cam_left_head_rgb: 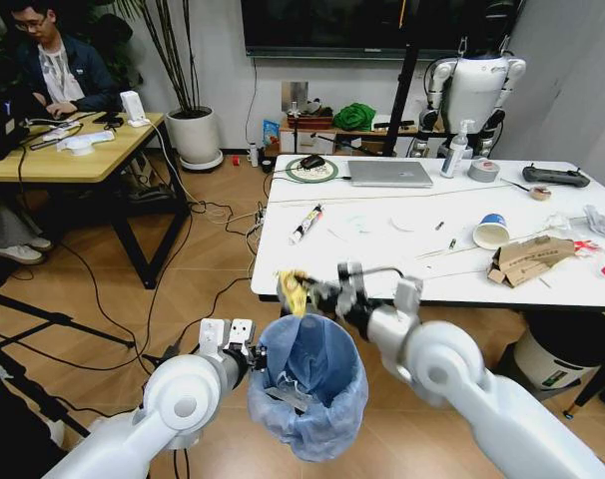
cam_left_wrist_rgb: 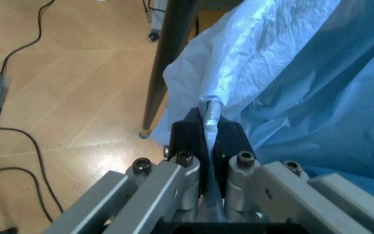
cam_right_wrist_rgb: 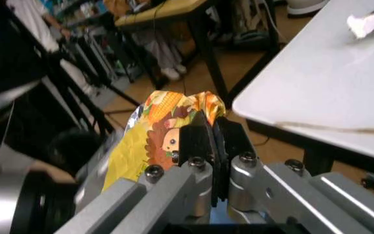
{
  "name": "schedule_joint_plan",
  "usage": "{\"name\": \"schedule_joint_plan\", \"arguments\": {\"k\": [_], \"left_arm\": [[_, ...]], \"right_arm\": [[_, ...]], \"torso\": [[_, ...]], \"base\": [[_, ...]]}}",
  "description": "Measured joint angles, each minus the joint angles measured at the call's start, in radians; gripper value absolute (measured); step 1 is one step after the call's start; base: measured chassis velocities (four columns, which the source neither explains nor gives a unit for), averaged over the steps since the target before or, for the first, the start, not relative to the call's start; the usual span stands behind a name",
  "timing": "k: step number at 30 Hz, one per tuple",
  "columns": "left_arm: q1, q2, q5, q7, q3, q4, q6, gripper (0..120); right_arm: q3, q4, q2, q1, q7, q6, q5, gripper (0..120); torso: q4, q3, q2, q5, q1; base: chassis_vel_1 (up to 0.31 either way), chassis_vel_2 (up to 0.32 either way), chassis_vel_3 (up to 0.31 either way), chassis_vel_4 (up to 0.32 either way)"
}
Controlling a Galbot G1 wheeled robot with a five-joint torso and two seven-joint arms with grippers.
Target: Pick up the trash bin and place the trash from the table into it.
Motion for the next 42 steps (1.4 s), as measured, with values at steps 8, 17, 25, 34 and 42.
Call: {"name": "schedule_joint_plan", "arguments": {"k": [8,17,25,34,42], "left_arm": [[0.0,-0.004,-0.001,-0.003,0.001,-0.01,0.0,0],[0.011,0.008,-0.001,-0.006,-0.005,-0.025,0.0,0],[0.021,0.015,-0.009,-0.011,-0.007,-0.042,0.0,0],[0.045,0.018,-0.002,-0.013,-0.005,-0.065,0.0,0],[0.049,0.009,0.001,-0.013,0.002,-0.069,0.0,0]], "right_arm": [[-0.003,-0.013,-0.03,-0.103,-0.076,0.018,-0.204,10],[0.002,-0.039,-0.035,-0.117,-0.095,0.028,-0.281,38],[0.041,-0.018,-0.009,-0.016,0.029,0.014,-0.099,69],[0.047,-0.355,0.102,0.303,0.213,-0.018,0.05,98],[0.006,-0.669,0.188,0.493,0.239,-0.058,0.002,100]], "torso": [[-0.0001,0.0,0.0,0.0001,0.0],[0.0,0.0,0.0,0.0,0.0],[-0.0002,0.0,0.0,0.0,0.0],[0.0001,0.0,0.0,0.0,0.0],[0.0,0.0,0.0,-0.0002,0.0]], "base": [[0.0,0.0,0.0,0.0],[0.0,0.0,0.0,0.0],[0.0,0.0,0.0,0.0],[0.0,0.0,0.0,0.0],[0.0,0.0,0.0,0.0]]}}
